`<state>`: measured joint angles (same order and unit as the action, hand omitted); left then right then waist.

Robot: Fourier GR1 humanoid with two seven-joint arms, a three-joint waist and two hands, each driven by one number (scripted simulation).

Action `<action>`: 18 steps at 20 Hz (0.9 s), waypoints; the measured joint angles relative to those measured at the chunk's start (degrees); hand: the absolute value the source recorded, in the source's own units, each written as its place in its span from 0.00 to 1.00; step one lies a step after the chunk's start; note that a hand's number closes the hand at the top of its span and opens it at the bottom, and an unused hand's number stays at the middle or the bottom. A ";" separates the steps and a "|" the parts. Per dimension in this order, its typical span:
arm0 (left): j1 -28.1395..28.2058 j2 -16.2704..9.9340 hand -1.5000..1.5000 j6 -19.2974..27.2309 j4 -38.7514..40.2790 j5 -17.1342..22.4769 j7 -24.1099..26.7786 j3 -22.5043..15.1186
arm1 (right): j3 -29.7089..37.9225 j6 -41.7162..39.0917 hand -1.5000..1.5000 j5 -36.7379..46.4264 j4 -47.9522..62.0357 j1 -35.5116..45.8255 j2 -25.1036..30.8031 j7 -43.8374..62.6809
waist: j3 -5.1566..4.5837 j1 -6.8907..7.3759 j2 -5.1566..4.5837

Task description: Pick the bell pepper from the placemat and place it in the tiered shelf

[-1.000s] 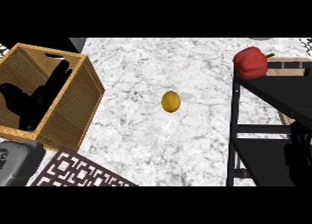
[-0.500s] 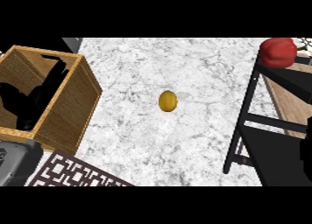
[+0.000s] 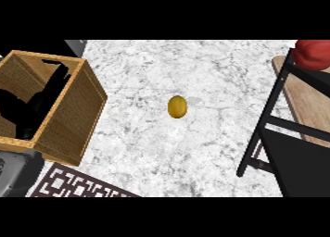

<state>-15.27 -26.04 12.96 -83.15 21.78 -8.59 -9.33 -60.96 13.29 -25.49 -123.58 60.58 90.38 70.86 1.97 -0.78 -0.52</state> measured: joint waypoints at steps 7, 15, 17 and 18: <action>0.62 -0.22 0.50 -0.25 -0.66 0.10 0.01 0.40 | -0.86 0.31 1.00 -0.97 -0.32 0.74 2.99 -1.34 | 0.20 0.00 -0.19; 1.37 -0.18 0.50 0.00 -0.84 -0.03 0.22 0.89 | -2.55 2.91 0.00 1.04 2.84 0.11 9.32 -4.19 | 0.71 -0.76 -0.22; 1.65 0.25 0.50 0.08 -0.67 -0.23 0.55 0.62 | -2.45 3.98 0.00 2.25 3.75 0.45 10.11 -5.25 | 0.88 -0.69 -0.37; 1.64 0.18 0.50 0.02 -0.64 -0.18 0.54 0.75 | -2.45 4.46 0.00 2.74 4.18 0.54 10.54 -5.72 | 0.94 -0.64 -0.40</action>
<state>-13.63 -25.86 12.98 -83.79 21.61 -8.05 -8.57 -63.41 17.75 -22.74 -119.40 61.13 100.92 65.14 2.90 -1.43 -0.92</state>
